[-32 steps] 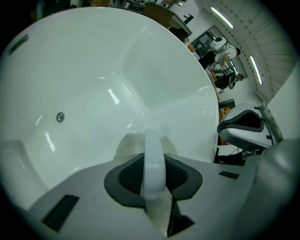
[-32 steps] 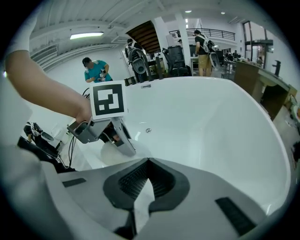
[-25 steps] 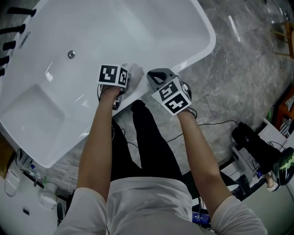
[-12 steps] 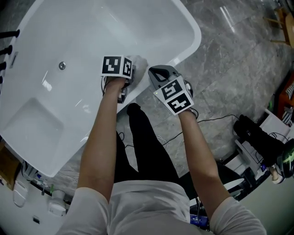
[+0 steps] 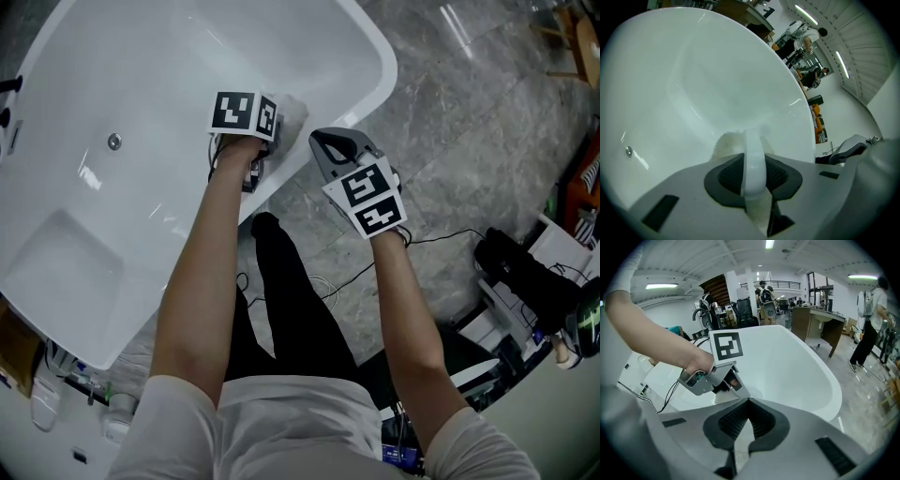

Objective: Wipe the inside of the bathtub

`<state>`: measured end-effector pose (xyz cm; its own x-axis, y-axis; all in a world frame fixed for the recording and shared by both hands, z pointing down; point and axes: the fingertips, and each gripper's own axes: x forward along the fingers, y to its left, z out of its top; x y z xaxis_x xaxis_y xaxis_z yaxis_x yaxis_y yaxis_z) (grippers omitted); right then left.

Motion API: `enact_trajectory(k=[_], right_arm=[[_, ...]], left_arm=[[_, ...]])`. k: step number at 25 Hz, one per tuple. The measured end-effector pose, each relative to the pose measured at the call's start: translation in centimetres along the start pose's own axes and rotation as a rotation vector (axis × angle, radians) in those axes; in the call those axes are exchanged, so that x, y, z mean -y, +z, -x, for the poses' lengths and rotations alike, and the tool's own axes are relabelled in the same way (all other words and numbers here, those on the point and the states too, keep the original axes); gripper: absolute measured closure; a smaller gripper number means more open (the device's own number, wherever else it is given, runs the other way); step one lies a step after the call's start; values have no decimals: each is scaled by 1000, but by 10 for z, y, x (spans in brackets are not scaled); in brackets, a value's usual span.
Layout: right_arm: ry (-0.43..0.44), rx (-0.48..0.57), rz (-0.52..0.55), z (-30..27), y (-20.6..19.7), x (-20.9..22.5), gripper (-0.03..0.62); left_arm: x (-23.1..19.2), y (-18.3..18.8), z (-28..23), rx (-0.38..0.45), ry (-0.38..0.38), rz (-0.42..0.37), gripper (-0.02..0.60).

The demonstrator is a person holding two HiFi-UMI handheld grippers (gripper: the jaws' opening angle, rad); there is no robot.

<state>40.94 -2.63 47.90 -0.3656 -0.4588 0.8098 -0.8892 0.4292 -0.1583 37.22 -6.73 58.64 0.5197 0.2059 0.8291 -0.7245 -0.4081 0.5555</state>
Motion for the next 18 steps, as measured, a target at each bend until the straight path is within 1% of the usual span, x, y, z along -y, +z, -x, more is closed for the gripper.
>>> enact_trajectory(k=[4,8,14,18], right_arm=[[-28,51,-33,10,7,13,576],[-58,93,-58,18,10,28,574],[-91,142,-88,30,14,44,576],[-111,167,-107,36,14,48,576]], left_arm=[[9,18,-9,15,-18,-15,485],[28,40,-23,40,-46,-34,485],[61,72,-30,106,-115,-95,485],[68,81,-30,133,-155,-108,485]])
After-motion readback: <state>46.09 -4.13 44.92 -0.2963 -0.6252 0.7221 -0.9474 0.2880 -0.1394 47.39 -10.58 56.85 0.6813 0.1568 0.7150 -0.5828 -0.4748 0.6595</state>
